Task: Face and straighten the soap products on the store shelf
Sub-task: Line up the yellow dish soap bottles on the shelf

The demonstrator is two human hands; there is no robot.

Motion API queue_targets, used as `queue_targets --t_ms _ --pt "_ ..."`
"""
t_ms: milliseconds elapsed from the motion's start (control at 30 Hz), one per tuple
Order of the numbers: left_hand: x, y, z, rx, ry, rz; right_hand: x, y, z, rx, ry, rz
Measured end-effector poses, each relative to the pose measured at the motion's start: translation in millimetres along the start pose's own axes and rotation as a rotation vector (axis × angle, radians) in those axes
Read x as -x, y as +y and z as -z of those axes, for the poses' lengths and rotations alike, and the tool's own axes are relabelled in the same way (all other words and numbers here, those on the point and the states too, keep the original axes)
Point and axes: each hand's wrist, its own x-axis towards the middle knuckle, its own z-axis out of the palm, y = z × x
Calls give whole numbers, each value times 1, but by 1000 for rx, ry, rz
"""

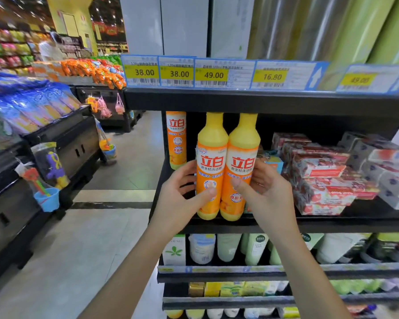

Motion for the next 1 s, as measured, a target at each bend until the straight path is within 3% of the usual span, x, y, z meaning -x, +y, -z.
queue_targets --t_ms 567,1000 --pt "0 1 -14 -76 125 18 27 -5 23 -133 -144 -159" --pt "-16 3 33 -171 211 93 30 -9 4 -181 -202 -203"
